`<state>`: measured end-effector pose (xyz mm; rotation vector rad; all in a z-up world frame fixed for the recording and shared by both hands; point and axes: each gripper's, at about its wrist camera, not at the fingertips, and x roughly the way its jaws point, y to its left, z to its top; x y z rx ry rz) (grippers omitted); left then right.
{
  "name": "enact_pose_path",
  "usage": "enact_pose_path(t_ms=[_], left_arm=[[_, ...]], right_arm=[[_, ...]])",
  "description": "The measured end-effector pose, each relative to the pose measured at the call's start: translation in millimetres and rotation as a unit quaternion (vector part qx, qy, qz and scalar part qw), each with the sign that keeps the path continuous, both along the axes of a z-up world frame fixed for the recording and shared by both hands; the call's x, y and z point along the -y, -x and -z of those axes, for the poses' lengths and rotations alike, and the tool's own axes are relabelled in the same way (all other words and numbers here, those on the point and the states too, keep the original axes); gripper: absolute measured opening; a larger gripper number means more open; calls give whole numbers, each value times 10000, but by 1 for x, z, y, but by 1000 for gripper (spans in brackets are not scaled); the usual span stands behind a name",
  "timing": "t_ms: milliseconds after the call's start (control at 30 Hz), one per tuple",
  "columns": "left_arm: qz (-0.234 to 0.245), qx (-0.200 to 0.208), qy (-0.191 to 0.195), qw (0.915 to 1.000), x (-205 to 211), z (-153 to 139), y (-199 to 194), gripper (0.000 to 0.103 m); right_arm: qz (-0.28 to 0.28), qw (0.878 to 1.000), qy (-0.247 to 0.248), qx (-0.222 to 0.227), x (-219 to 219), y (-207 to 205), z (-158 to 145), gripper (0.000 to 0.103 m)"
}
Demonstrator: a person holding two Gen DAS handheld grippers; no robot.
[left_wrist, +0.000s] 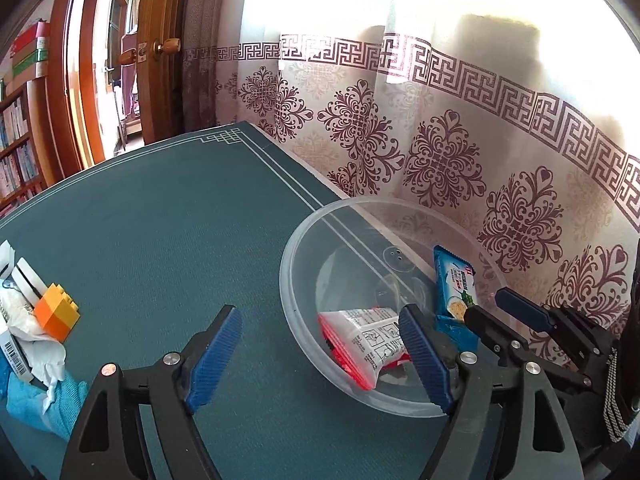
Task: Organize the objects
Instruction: 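Open both grippers and withdraw them from the bowl toward the teal cloth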
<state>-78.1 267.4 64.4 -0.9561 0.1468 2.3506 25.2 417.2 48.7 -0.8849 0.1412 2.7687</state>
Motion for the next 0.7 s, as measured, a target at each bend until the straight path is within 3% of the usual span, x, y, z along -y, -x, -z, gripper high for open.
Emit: enact_pose_path(t_ms=[200, 700], left_arm=[[-99, -74, 53, 9999, 8, 0, -6, 93], [-518, -48, -31, 9986, 44, -3, -15, 97]], right_arm=[[-88, 10000, 14, 15, 5, 0, 1, 45], [-308, 9995, 64, -57, 23, -6, -4, 50]])
